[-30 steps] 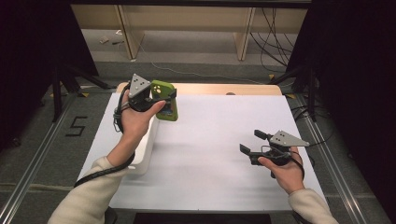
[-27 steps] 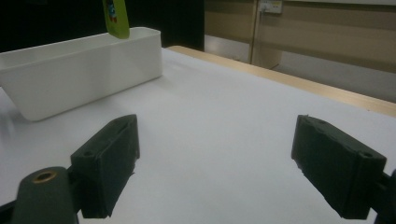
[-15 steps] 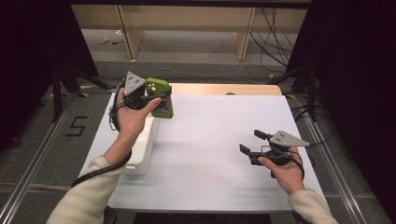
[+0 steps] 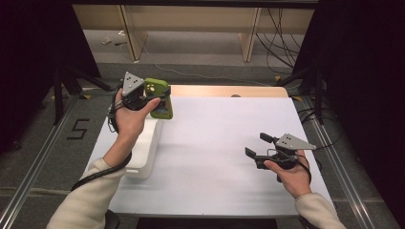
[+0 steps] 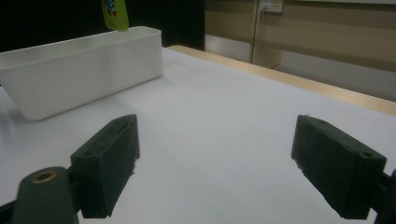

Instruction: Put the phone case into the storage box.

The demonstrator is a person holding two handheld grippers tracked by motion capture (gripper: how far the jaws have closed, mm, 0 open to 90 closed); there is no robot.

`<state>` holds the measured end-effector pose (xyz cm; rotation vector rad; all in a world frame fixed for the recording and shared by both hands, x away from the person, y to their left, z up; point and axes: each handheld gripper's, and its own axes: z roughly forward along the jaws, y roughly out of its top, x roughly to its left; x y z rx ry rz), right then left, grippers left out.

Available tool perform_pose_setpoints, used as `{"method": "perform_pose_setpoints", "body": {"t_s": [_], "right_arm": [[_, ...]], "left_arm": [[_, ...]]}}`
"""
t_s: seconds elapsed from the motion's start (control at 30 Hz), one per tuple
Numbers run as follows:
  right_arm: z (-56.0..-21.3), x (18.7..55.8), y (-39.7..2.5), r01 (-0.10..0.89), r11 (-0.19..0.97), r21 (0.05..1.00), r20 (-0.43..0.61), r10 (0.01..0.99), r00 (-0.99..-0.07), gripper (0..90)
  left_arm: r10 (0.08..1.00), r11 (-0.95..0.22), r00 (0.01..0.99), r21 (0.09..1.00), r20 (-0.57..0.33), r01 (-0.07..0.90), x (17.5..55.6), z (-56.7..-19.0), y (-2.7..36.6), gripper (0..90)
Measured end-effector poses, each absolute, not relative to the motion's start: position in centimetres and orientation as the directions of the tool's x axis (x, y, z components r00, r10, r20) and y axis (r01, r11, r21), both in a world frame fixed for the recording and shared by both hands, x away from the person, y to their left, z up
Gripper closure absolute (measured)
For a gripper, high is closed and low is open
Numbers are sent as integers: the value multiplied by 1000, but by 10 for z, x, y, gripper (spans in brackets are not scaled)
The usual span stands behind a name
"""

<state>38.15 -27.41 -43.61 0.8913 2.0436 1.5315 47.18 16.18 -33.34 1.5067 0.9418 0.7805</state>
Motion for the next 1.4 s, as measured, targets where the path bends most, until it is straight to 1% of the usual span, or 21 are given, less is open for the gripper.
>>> {"method": "perform_pose_setpoints", "body": {"t_s": [1.4], "right_arm": [[-437,381,-274,239,191,952,33,712,-702,162]], "left_arm": [[906,-44,422,988,-23,147,479,-334,179,167]]}}
